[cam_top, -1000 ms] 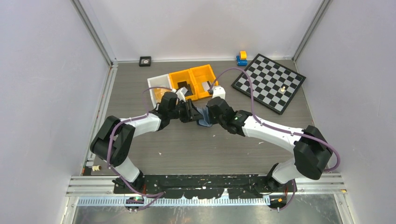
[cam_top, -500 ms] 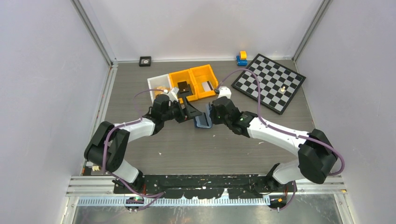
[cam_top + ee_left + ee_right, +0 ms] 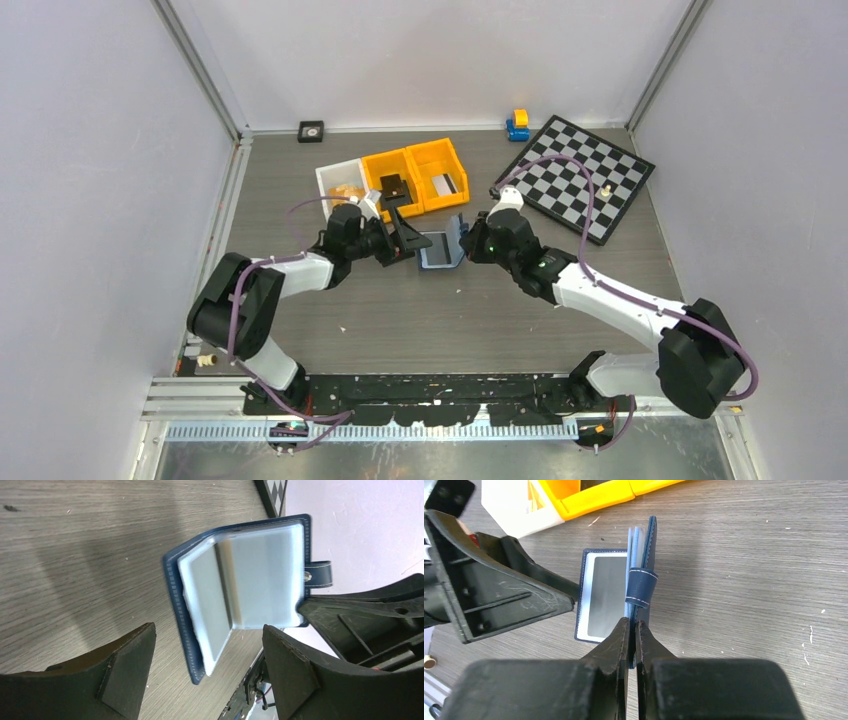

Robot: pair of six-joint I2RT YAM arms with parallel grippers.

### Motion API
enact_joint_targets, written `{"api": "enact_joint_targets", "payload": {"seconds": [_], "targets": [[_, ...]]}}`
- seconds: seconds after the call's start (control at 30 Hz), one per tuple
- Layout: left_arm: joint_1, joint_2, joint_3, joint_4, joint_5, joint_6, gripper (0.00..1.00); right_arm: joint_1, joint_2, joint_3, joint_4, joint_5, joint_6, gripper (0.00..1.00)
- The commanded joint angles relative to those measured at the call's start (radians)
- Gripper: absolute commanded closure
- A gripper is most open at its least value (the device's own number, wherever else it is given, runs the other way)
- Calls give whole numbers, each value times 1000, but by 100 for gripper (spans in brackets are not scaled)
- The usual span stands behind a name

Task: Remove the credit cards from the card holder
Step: Remove the credit card from the card holder.

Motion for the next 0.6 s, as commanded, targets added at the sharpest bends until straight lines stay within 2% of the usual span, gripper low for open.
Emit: {"api": "enact_joint_targets", "payload": {"seconds": [0.0,0.17,0.4,0.5,0.57], "targets": [[11,19,28,63,42,-30,21,-14,-71,-27,144,-13,42,100],[12,31,32,79,63,-44,25,-17,-104,-53,176,-15,46,100],[12,78,39,153,114,-87,46,-19,-100,-60,201,-51,51,100],[13,85,38,177,123,-95,63,-23,-102,-65,205,-52,56,100],[16,81,37,179,124,-89,78,-26,-106,-74,212,-52,60,100]]}}
